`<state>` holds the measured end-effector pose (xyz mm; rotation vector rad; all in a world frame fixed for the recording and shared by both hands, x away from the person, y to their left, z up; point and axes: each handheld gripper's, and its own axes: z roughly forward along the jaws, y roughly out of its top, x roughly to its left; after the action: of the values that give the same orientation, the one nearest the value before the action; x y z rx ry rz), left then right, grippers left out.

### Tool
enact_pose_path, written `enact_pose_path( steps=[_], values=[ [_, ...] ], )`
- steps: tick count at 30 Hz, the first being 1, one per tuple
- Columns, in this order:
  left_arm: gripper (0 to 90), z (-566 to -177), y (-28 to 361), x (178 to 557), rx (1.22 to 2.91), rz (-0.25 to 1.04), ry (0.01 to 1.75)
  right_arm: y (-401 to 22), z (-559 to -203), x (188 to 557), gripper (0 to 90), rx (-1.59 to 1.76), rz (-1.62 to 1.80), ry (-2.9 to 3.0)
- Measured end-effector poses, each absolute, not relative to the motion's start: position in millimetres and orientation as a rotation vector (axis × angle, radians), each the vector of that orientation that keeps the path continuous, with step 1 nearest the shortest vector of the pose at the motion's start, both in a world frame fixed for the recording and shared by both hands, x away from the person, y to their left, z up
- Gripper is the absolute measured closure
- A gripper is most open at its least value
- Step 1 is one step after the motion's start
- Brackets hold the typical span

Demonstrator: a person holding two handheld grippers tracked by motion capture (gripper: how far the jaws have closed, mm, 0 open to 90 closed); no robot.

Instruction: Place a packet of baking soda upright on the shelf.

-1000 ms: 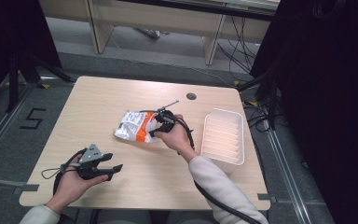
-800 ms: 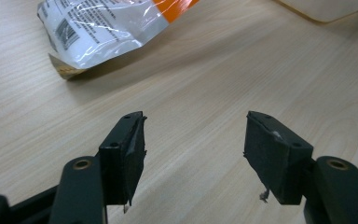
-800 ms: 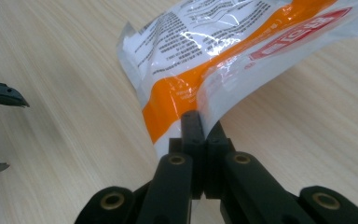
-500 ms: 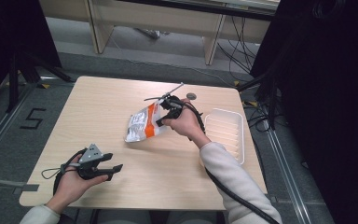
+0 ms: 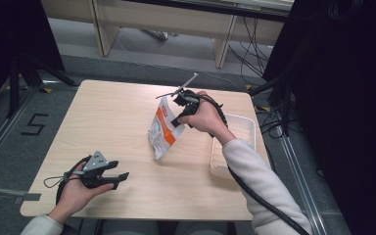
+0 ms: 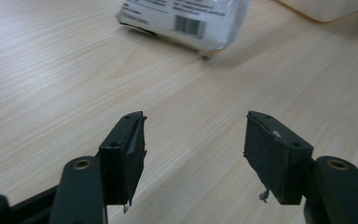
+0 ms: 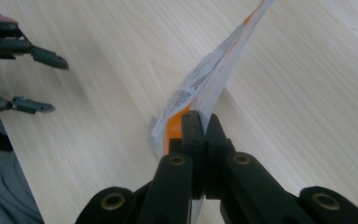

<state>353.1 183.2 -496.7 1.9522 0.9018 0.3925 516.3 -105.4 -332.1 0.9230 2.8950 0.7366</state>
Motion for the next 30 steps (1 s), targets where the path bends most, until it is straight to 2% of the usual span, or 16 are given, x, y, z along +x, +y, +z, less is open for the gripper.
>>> enact_pose_path(
  steps=[12, 20, 30],
  values=[
    [37.5, -496.8, 183.1, 353.2, 1.952, 0.392, 0.903, -120.3, -310.2, 512.9, 90.0, 0.688, 0.551, 2.974],
    [37.5, -496.9, 182.9, 353.6, 1.959, 0.388, 0.897, -140.7, -290.2, 504.8, 90.0, 0.501, 0.558, 3.036],
    [37.5, -497.1, 183.1, 353.5, 1.955, 0.387, 0.901, -152.7, -290.8, 498.4, 90.0, 0.437, 0.535, 3.066]
  ],
)
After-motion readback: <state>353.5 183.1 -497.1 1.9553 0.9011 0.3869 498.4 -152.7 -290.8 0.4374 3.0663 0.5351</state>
